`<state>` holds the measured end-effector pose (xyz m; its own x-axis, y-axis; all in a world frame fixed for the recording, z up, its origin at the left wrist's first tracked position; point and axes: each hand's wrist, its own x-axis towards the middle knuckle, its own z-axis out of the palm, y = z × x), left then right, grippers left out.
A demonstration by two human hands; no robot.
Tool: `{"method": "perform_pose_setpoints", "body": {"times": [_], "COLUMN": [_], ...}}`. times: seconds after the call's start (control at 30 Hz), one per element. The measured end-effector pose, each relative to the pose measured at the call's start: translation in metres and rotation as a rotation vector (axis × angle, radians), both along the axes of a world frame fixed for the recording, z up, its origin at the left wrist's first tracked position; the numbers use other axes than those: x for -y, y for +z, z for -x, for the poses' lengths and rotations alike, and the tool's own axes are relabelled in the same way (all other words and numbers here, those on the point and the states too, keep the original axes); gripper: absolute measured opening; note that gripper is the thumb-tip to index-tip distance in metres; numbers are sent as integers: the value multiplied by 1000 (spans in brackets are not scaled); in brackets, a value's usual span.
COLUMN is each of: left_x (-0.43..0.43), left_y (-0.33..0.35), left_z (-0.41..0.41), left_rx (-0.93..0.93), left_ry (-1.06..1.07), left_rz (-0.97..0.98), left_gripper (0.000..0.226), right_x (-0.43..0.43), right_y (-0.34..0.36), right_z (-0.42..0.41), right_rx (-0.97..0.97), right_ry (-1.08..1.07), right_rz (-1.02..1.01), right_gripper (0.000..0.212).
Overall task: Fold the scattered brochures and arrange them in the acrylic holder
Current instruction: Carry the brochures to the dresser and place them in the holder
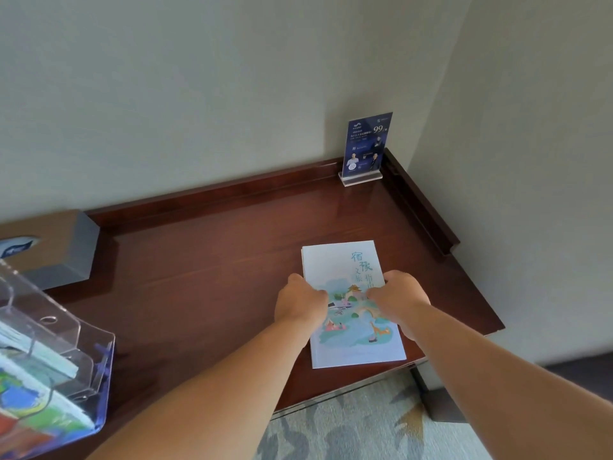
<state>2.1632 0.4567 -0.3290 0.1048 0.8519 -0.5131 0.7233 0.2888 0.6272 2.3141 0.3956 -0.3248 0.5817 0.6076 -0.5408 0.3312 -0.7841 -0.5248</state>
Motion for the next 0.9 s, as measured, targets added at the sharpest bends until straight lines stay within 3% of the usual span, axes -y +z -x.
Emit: {"method": "perform_pose_setpoints", "body": {"times": [0.27,0.43,0.6,0.8,0.9], "left_x": [-6,-2,-9,-13,-11], "left_y": [8,35,70,72,67], "left_z": [-2,36,88,138,151], "left_rx": [285,471,671,630,549], "left_ry": [344,363,349,391,312], "left_rz": [299,94,-58,-83,-62], "left_gripper": [30,19,40,45,47], "right_x": [3,-10,-39,-39,-35], "right_y": [-3,12,50,55,51], "right_z": [12,38,82,125,135], "right_rx": [-134,-261,-263,-139,-67], "right_ry": [-76,-147,-32,119,166], "right_rz": [-72,-231,-481,-535,-517], "right_gripper": [18,12,16,11,14]}}
